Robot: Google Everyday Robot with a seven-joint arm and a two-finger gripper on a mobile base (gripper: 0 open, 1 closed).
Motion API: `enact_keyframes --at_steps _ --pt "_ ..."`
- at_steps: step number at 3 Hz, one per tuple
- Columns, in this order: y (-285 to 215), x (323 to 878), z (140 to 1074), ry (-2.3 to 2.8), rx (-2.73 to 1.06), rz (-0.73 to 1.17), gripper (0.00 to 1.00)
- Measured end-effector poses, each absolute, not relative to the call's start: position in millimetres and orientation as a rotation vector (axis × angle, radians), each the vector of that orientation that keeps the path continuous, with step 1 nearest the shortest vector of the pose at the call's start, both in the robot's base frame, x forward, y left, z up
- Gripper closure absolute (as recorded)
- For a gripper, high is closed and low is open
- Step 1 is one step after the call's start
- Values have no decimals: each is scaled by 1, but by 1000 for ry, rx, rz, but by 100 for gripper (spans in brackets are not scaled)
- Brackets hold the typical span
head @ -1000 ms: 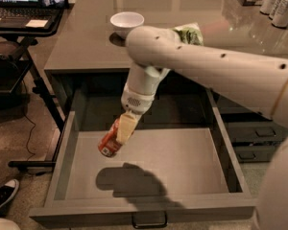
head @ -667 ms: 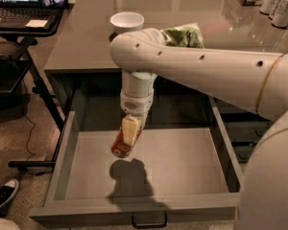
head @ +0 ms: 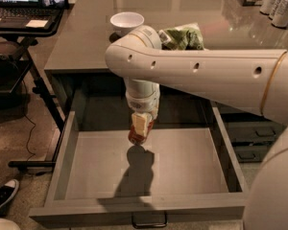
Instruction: Place coke can into top drawer
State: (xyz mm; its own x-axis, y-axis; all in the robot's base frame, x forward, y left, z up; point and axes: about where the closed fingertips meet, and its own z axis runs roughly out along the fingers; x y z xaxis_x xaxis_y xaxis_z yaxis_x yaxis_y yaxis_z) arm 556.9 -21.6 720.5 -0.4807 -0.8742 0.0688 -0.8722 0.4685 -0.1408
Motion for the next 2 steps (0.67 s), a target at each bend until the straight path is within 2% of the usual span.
enact_keyframes --at_steps 2 --pt "-27 589 719 2448 -1651 -285 100"
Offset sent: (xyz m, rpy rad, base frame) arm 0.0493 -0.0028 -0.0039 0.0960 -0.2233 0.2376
